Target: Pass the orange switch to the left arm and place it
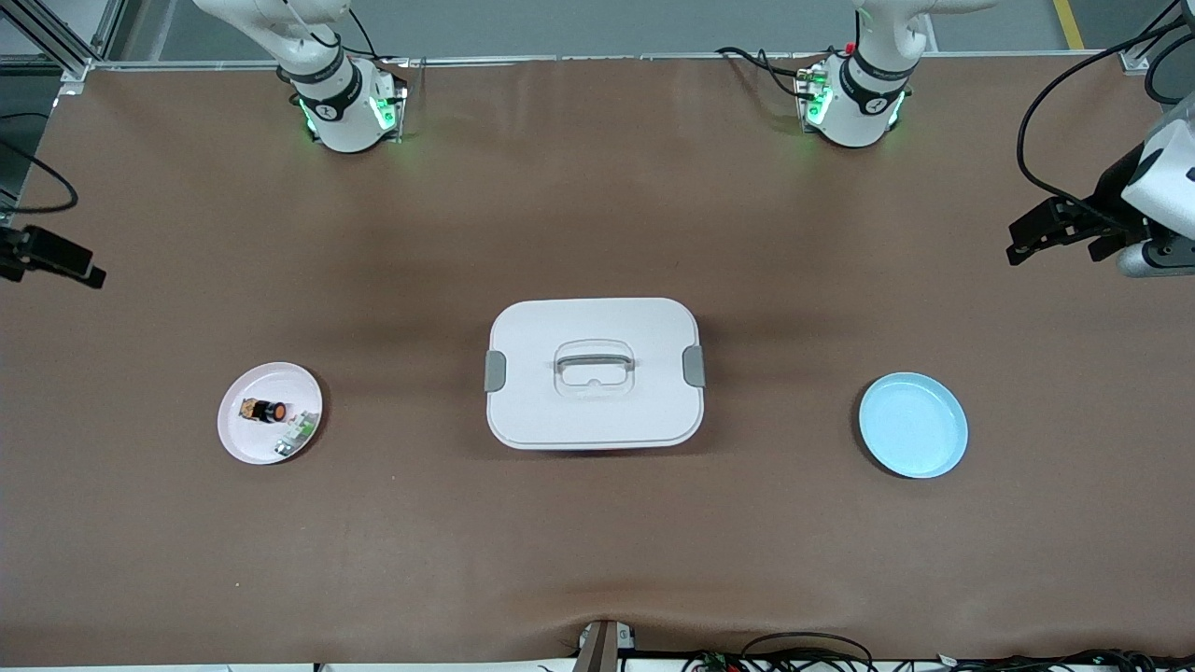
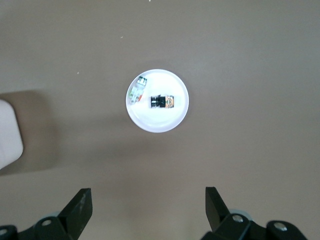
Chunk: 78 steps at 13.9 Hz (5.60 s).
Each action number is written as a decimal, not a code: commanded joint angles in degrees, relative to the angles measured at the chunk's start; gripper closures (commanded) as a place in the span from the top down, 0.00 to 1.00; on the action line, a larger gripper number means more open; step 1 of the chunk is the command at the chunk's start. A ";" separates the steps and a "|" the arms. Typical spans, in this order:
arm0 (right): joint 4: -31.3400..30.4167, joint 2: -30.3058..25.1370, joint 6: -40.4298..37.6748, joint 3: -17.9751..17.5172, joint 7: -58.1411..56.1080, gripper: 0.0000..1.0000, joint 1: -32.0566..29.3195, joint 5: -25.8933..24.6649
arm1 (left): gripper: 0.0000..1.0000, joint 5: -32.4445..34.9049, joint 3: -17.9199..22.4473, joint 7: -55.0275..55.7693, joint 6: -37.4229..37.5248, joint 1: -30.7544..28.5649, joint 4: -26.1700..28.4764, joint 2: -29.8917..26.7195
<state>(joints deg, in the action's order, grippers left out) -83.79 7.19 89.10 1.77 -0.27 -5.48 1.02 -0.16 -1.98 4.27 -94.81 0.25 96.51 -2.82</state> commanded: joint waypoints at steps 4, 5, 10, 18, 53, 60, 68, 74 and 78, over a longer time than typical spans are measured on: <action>-0.32 7.74 5.73 -0.37 -0.08 1.00 -2.78 -1.01 | 1.00 -0.63 -0.22 -0.93 0.76 0.02 -1.23 0.10; -0.23 8.62 6.43 -0.37 0.18 1.00 -2.96 -1.45 | 1.00 -0.63 -0.22 -0.85 0.76 0.28 -1.67 0.10; -0.14 14.15 12.84 -0.37 0.01 1.00 -4.28 -1.27 | 1.00 -0.81 -1.18 -0.84 1.03 0.28 -2.90 0.27; -0.76 20.93 14.96 -0.63 0.01 1.00 -3.49 3.27 | 1.00 -0.72 -1.18 -0.76 1.03 1.42 -3.61 0.45; -19.39 29.02 46.16 -0.81 -6.94 1.00 -1.90 4.35 | 1.00 -0.45 -0.66 -1.11 0.85 -1.39 -3.78 2.82; -19.57 29.19 46.25 -0.81 -6.94 1.00 -1.90 4.35 | 1.00 -0.54 -0.66 -1.11 0.85 -1.39 -3.78 2.91; -20.10 29.37 46.25 -0.81 -8.07 0.71 -1.90 4.35 | 1.00 -0.45 -0.66 -1.11 0.76 -1.30 -3.78 2.91; -19.22 29.02 42.50 -0.81 -8.08 0.00 -2.43 7.68 | 1.00 -0.63 -0.66 -1.11 0.76 -1.39 -3.78 2.91; -10.89 28.76 27.12 -0.46 -3.36 0.00 -2.78 13.93 | 1.00 -0.81 -0.66 -1.11 0.76 -1.39 -3.78 2.91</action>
<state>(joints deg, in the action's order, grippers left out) -98.80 36.41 122.44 1.79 -6.63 -7.17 13.22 -0.17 -2.64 4.27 -94.65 -0.94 93.93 -0.40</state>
